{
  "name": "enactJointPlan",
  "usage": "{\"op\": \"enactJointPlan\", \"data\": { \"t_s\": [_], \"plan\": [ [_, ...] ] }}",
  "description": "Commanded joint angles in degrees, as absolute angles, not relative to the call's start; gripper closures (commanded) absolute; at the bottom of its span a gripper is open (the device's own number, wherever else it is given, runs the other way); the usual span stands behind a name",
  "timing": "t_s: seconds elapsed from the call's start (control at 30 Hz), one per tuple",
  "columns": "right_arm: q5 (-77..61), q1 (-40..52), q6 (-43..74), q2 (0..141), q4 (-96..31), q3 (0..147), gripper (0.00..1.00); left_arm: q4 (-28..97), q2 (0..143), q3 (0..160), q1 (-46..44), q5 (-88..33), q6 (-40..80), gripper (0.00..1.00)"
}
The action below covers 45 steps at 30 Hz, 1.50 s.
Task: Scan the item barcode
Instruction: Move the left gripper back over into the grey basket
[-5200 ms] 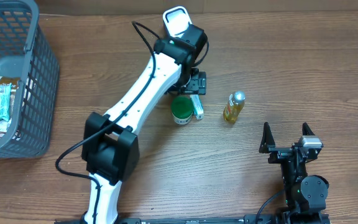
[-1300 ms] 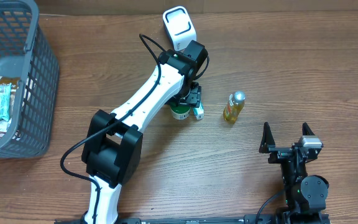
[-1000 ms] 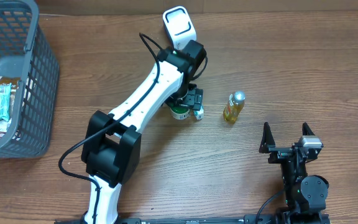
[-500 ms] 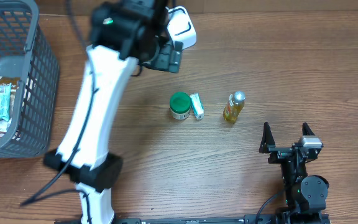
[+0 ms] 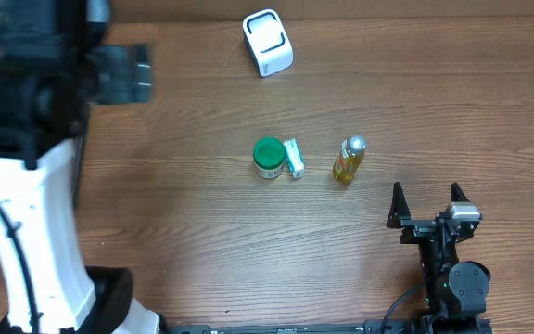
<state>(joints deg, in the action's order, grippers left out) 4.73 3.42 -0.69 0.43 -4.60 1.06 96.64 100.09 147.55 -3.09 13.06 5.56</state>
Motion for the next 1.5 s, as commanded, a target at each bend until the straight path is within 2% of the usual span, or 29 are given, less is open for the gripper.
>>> {"op": "enactJointPlan", "data": {
  "t_s": [0.0,0.23,0.4,0.87,1.47],
  "plan": [
    [5.1,3.6,-0.9,0.2,-4.4,0.5,0.00,95.9,100.1,148.2,7.0,15.0,8.1,0.00],
    [5.1,3.6,-0.9,0.2,-4.4,0.5,0.00,90.4,102.5,147.5,25.4,7.7,9.4,0.00],
    [5.1,3.6,-0.9,0.2,-4.4,0.5,0.00,87.0,107.4,147.5,34.2,5.9,8.4,0.01],
    [5.1,3.6,-0.9,0.2,-4.4,0.5,0.00,86.6,125.1,147.4,39.7,5.9,-3.3,0.00],
    [5.1,3.6,-0.9,0.2,-4.4,0.5,0.00,87.0,140.2,147.4,39.2,6.6,-7.8,0.00]
  ]
}}
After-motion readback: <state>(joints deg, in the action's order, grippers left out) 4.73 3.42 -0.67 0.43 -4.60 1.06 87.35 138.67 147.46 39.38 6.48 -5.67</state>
